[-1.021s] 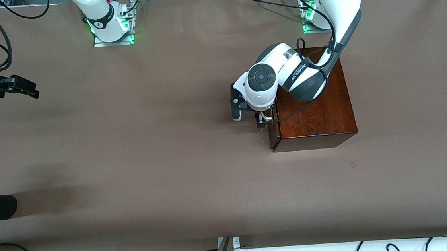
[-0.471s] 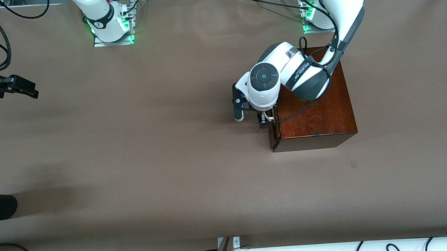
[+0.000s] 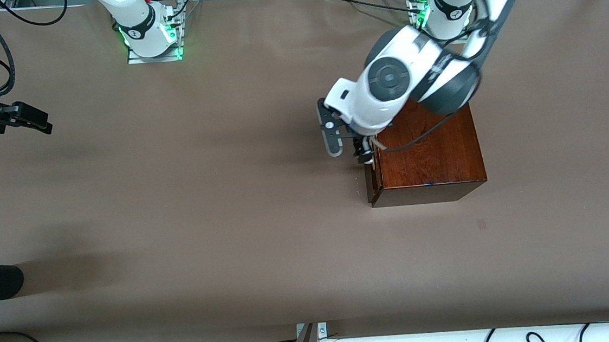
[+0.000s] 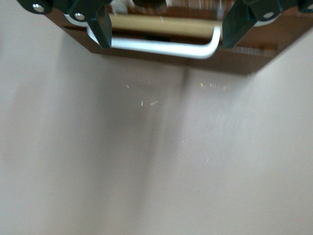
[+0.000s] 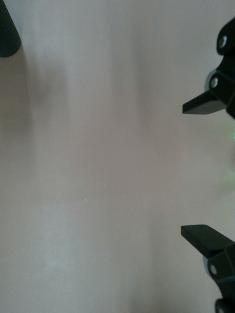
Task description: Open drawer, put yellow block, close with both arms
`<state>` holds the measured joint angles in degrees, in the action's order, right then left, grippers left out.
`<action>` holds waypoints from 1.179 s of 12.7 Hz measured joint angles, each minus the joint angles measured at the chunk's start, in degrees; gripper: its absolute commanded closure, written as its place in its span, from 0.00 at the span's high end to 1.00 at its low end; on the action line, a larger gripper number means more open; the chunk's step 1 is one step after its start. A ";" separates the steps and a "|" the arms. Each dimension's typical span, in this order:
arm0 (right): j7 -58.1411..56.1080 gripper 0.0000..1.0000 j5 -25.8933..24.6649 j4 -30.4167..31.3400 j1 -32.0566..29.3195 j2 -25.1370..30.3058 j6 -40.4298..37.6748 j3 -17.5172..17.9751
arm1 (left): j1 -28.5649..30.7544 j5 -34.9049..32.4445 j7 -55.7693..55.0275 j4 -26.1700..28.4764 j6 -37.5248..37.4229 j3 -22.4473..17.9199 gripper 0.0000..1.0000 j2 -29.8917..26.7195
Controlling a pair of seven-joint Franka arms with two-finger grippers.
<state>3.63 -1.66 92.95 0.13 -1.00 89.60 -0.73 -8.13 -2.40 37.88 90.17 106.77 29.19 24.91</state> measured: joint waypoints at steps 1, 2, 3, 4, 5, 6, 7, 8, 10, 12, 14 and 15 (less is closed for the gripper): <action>0.00 1.00 0.00 -0.02 0.00 0.00 0.00 0.01 | 1.36 0.93 -2.94 -0.08 -2.46 -0.05 1.00 -1.89; 0.00 1.00 0.00 -0.03 -0.01 0.01 0.00 0.01 | 2.87 1.20 -6.52 -0.14 -5.03 -0.07 1.00 -3.87; 0.00 1.00 0.00 -0.04 -0.02 0.01 0.00 0.02 | 4.63 1.23 -9.91 -0.21 -7.73 -0.10 1.00 -5.96; 0.00 1.00 0.00 -0.06 -0.02 0.01 0.00 0.03 | 6.53 1.23 -12.21 -0.30 -10.64 -0.13 1.00 -8.18; 0.00 1.00 0.00 -0.08 -0.03 0.01 0.00 0.04 | 8.41 1.23 -13.35 -0.33 -13.55 -0.22 1.00 -10.34; 0.00 1.00 0.00 -0.09 -0.03 0.01 0.00 0.04 | 9.96 1.08 -14.29 -0.34 -15.97 -0.54 1.00 -12.32; 0.00 1.00 0.00 -0.10 -0.03 0.01 0.00 0.04 | 11.24 0.85 -15.08 -0.38 -17.48 -1.16 1.00 -14.06; 0.00 1.00 0.00 -0.11 -0.04 0.01 0.00 0.05 | 12.25 0.77 -15.53 -0.45 -18.51 -2.38 1.00 -15.79; 0.00 1.00 0.00 -0.13 -0.05 0.01 0.00 0.07 | 12.18 0.77 -16.13 -0.47 -19.38 -8.44 1.00 -19.35; 0.00 1.00 0.00 -0.14 -0.06 0.01 0.00 0.09 | 9.00 0.95 -18.13 -0.43 -19.39 -17.89 1.00 -22.63; 0.00 1.00 0.00 -0.14 -0.07 0.01 0.00 0.10 | 6.11 1.10 -25.56 -0.03 -19.39 -24.70 1.00 -24.65; 0.00 1.00 0.00 -0.14 -0.07 0.01 0.00 0.10 | 5.73 1.10 -29.73 0.60 -19.22 -26.11 1.00 -25.41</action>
<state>3.63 -1.66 92.81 0.06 -0.99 89.60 -0.63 -2.40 -1.29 8.14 90.77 87.56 3.08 -0.51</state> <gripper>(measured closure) 0.000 0.000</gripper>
